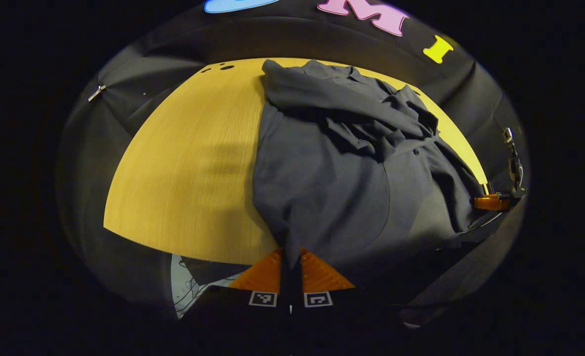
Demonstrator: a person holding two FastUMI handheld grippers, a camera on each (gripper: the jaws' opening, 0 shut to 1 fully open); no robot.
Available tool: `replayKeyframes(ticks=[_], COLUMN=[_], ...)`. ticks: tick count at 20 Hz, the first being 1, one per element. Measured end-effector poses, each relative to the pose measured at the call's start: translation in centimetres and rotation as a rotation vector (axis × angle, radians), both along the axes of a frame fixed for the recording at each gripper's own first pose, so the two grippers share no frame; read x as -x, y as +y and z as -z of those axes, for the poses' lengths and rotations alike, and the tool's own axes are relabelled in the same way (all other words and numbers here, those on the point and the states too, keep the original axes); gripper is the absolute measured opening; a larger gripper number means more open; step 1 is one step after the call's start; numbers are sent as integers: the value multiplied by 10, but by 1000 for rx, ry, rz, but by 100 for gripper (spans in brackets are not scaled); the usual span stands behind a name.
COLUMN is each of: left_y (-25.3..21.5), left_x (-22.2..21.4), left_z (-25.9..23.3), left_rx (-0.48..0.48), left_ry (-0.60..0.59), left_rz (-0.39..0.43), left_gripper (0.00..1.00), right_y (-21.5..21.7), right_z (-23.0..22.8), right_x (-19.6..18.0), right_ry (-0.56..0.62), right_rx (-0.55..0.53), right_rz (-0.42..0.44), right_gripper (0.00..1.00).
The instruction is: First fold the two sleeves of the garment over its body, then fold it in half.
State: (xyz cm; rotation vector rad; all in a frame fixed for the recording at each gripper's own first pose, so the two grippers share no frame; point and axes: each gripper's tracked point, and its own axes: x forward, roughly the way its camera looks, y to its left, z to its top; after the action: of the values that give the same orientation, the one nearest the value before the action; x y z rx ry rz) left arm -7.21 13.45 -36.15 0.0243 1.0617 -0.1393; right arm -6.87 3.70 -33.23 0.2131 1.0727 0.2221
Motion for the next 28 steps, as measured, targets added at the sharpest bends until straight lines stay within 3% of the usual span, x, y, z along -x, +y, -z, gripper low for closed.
replayKeyframes(ticks=[4,8,13,19,24,28], left_y=[-1,-5,-6,-12,-14,-12], left_x=[-6,-30,-77,-127,-171,-225], left_z=[-24,-55,-109,-167,-190,-207], left_rx=[16,55,76,54,70,70], left_ry=[-23,-70,-185,-324,-394,-458], left_rz=[6,-21,-54,8,4,-22], left_gripper=[6,5,6,6,2,5], right_y=[3,4,1,10,10,0], right_z=[-17,-63,-122,-182,-204,-217], right_x=[-14,-42,-90,-147,-195,-244], right_ry=[-31,-119,-263,-412,-473,-527], right_rx=[-31,-60,-93,-126,-142,-144], right_rz=[14,37,70,71,81,141], right_gripper=[5,5,5,5,5,5])
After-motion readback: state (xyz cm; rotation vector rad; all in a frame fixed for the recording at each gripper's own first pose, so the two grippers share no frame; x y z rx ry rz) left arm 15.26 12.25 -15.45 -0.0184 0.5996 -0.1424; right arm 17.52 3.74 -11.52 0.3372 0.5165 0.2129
